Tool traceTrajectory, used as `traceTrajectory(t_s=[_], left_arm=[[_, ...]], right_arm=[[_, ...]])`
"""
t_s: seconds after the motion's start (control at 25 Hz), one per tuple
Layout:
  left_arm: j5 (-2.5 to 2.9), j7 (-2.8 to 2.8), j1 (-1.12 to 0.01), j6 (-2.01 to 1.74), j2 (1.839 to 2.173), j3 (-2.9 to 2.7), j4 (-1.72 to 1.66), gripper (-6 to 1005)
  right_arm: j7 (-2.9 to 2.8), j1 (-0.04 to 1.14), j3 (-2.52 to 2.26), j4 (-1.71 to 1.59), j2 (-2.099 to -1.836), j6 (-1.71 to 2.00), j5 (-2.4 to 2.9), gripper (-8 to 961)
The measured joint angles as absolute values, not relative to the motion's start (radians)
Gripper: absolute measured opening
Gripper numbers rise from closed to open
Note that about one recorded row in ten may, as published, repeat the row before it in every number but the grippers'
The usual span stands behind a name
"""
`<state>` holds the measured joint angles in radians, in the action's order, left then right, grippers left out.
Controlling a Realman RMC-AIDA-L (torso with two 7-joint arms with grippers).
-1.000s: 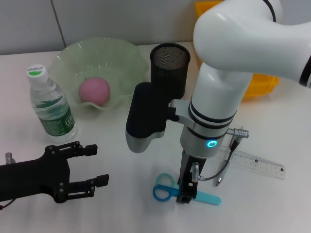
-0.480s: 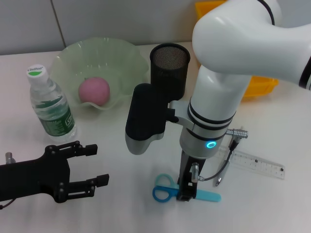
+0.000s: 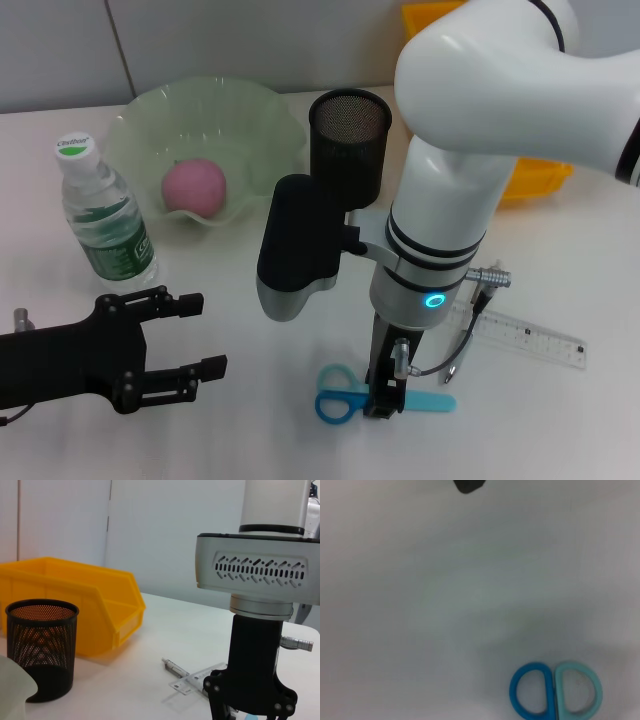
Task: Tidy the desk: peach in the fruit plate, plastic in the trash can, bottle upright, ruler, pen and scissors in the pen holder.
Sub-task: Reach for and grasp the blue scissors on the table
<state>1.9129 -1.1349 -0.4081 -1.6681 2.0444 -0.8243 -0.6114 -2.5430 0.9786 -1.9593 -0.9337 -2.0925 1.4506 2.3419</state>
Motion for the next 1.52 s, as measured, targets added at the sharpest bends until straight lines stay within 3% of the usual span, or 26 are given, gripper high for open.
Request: traceTrajectory(t_s=[1.52], left_arm=[[1.905,-1.167,-0.426,-1.667,2.037,-0.822,-0.610,782]], right_arm=[[-2.527,0.975,-1.945,-0.963,-2.089,1.478,2.344,302]])
